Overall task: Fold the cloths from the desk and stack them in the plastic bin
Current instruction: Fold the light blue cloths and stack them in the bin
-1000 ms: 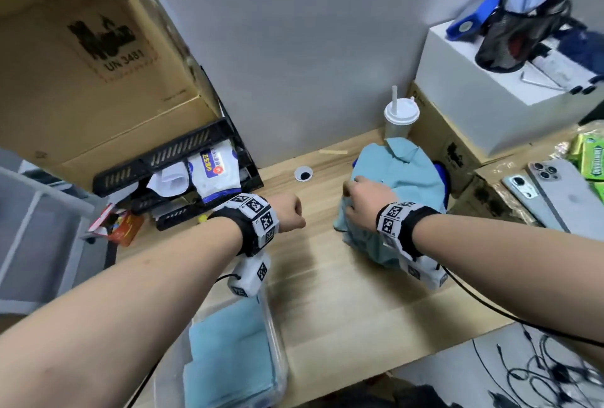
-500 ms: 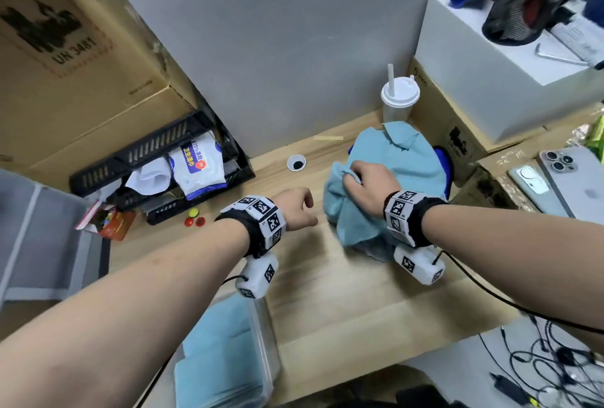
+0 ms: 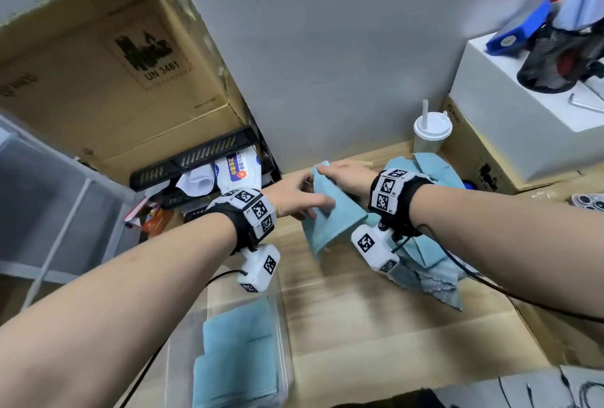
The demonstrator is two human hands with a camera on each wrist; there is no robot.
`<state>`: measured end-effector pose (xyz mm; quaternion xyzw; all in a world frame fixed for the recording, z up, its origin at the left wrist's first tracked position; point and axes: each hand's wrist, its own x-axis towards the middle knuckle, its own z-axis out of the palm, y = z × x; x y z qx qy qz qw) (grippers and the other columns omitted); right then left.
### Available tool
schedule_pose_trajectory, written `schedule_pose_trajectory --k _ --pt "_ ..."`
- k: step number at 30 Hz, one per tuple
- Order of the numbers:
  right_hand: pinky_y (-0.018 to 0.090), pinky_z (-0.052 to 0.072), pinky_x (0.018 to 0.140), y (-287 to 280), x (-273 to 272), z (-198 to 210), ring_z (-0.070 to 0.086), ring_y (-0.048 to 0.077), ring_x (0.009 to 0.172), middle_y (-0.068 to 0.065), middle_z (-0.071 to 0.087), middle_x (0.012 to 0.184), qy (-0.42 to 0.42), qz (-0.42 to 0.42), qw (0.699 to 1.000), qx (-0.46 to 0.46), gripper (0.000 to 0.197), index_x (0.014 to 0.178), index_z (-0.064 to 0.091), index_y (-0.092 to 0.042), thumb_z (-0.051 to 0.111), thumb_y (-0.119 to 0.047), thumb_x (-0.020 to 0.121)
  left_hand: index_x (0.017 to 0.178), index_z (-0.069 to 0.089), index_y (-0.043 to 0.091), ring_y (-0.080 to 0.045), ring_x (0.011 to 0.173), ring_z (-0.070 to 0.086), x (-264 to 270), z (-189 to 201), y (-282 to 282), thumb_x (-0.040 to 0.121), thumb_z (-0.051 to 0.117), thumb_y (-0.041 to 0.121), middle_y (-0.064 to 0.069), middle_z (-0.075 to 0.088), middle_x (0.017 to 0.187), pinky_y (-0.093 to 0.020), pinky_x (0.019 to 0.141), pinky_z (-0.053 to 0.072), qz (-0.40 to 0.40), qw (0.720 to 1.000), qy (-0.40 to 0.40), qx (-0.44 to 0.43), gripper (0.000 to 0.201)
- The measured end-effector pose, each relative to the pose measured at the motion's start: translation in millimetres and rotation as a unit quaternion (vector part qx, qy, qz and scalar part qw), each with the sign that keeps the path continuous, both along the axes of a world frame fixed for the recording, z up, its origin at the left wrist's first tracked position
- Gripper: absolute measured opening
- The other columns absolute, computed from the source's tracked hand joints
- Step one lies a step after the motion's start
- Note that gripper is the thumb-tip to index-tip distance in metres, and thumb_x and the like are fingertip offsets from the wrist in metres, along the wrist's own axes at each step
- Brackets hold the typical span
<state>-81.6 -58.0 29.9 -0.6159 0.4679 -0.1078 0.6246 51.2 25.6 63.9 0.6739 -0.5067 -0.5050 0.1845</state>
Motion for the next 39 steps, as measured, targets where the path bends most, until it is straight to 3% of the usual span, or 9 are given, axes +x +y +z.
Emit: schedule_pose_trajectory --k 5,7,10,15,18,23,28,31,39 --pt "0.042 0.048 0.100 9.7 9.0 6.9 0.060 0.035 0.110 0.021 0.062 0.122 0.029 0.017 0.999 -0.014 0.049 0.122 0.060 -0.003 0.043 -0.043 0.099 0.110 0.046 0.026 0.001 0.089 0.061 7.4 9.3 11.4 0.066 0.089 0.031 0.009 0.062 0.105 -0.012 0.073 0.049 -0.048 0.995 -0.068 -0.051 0.061" --pt "0.038 0.055 0.081 17.7 16.0 11.0 0.066 0.031 0.089 0.018 0.067 0.100 -0.016 -0.020 0.998 0.056 0.038 0.106 0.062 -0.006 0.042 -0.038 0.100 0.115 0.046 0.018 -0.009 0.092 0.060 14.4 4.7 11.7 0.069 0.084 0.020 0.005 0.061 0.103 -0.015 0.070 0.048 -0.043 0.986 -0.140 -0.076 0.060" --pt "0.023 0.033 0.048 24.5 16.6 13.6 0.043 0.016 0.052 0.005 0.047 0.065 -0.060 -0.083 0.985 0.137 0.018 0.074 0.053 -0.016 0.047 -0.019 0.091 0.115 0.053 0.013 -0.017 0.091 0.061 28.7 -2.6 9.0 0.075 0.066 0.008 -0.001 0.063 0.100 -0.017 0.066 0.047 0.045 0.983 -0.143 -0.108 0.043" --pt "0.022 0.043 0.051 24.1 -2.2 -0.6 0.048 0.017 0.058 0.004 0.052 0.068 -0.017 -0.058 0.997 -0.040 0.035 0.104 0.062 -0.010 0.049 0.012 0.079 0.109 0.061 0.012 -0.012 0.083 0.054 42.6 2.1 15.7 0.082 0.043 -0.007 0.005 0.061 0.089 -0.018 0.068 0.041 0.153 0.966 -0.115 -0.176 0.038" --pt "0.024 0.047 0.062 25.7 -13.3 -4.4 0.051 0.012 0.060 -0.001 0.055 0.076 0.049 0.046 0.986 -0.155 0.038 0.110 0.061 -0.016 0.070 0.000 0.077 0.097 0.062 0.018 -0.016 0.086 0.055 50.4 2.2 17.7 0.083 0.041 -0.002 0.005 0.061 0.087 -0.023 0.070 0.042 0.184 0.964 -0.130 -0.141 0.032" --pt "0.020 0.038 0.051 30.0 -13.9 9.8 0.045 0.009 0.050 -0.007 0.050 0.056 0.080 0.084 0.962 -0.245 0.030 0.062 0.055 -0.021 0.071 -0.032 0.085 0.098 0.053 0.017 -0.028 0.091 0.058 53.9 4.8 32.1 0.072 0.048 0.010 -0.010 0.059 0.099 -0.028 0.068 0.040 0.098 0.966 -0.237 -0.016 0.028" --pt "0.032 0.026 0.054 39.6 6.1 31.7 0.029 0.015 0.055 -0.003 0.032 0.058 0.070 0.112 0.950 -0.283 0.046 0.058 0.036 -0.019 0.060 -0.041 0.092 0.092 0.046 0.013 -0.011 0.063 0.039 28.3 15.8 37.8 0.060 0.070 0.024 -0.001 0.047 0.079 -0.017 0.052 0.034 0.031 0.984 -0.109 -0.141 0.042" --pt "0.033 0.024 0.054 39.2 14.1 39.4 0.028 0.015 0.055 -0.003 0.030 0.057 0.052 0.095 0.952 -0.287 0.048 0.058 0.032 -0.020 0.056 -0.040 0.094 0.091 0.044 0.012 -0.011 0.063 0.040 20.5 17.7 35.3 0.057 0.089 0.043 0.003 0.048 0.076 -0.024 0.055 0.034 -0.008 0.958 -0.211 -0.192 0.064" --pt "0.019 0.036 0.052 30.4 1.1 44.1 0.043 0.005 0.052 -0.009 0.052 0.059 0.000 0.109 0.966 -0.235 0.033 0.068 0.060 -0.020 0.079 -0.046 0.076 0.086 0.069 0.016 -0.017 0.061 0.056 42.2 23.8 31.7 0.086 0.057 0.010 0.003 0.063 0.068 -0.023 0.058 0.043 0.057 0.942 -0.235 -0.231 0.014"
